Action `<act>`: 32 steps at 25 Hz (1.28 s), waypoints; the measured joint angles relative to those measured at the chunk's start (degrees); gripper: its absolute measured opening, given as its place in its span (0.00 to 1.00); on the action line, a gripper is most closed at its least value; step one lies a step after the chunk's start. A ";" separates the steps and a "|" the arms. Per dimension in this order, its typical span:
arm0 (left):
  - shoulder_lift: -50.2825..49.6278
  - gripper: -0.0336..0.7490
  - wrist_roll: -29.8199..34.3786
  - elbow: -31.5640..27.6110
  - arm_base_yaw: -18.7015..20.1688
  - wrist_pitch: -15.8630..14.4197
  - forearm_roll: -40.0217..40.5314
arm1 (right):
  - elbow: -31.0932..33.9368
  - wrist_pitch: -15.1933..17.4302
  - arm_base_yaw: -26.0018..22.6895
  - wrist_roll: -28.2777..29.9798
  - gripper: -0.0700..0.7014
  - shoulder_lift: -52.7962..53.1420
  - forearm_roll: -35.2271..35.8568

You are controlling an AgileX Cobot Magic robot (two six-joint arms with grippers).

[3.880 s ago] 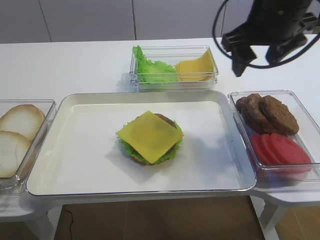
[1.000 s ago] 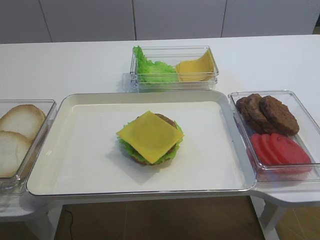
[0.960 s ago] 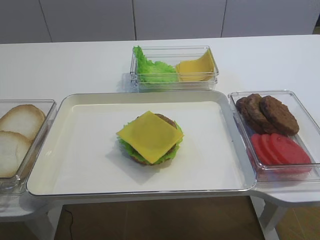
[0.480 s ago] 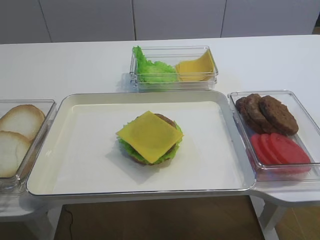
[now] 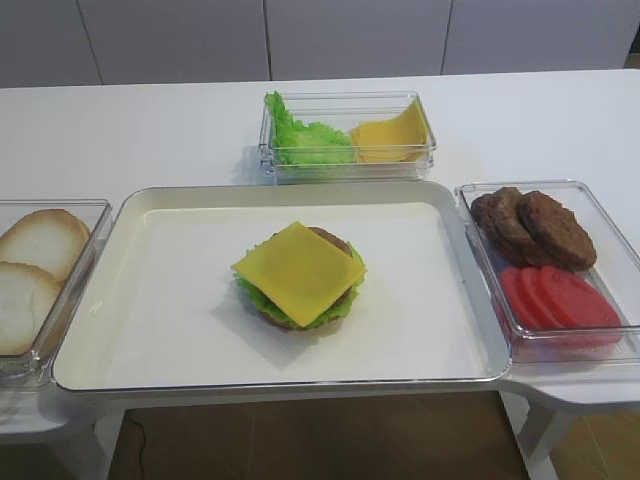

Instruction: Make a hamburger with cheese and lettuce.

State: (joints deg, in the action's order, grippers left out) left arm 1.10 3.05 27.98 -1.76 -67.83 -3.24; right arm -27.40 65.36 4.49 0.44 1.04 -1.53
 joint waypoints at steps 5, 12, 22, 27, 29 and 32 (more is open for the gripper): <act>0.00 0.64 0.00 0.00 0.00 0.00 0.00 | 0.00 0.00 -0.03 0.00 0.81 0.00 0.00; 0.00 0.64 0.00 0.00 0.00 0.00 0.00 | 0.00 0.00 -0.13 -0.44 0.81 0.00 1.53; 0.00 0.64 0.00 0.00 0.00 0.00 0.00 | 0.00 0.00 -0.13 -0.44 0.81 0.00 1.53; 0.00 0.64 0.00 0.00 0.00 0.00 0.00 | 0.00 0.00 -0.13 -0.44 0.81 0.00 1.53; 0.00 0.64 0.00 0.00 0.00 0.00 0.00 | 0.00 0.00 -0.13 -0.44 0.81 0.00 1.53; 0.00 0.64 0.00 0.00 0.00 0.00 0.00 | 0.00 0.00 -0.13 -0.44 0.81 0.00 1.53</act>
State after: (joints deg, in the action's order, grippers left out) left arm 1.10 3.05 27.98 -1.76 -67.83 -3.24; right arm -27.40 65.36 4.37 0.00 1.04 0.00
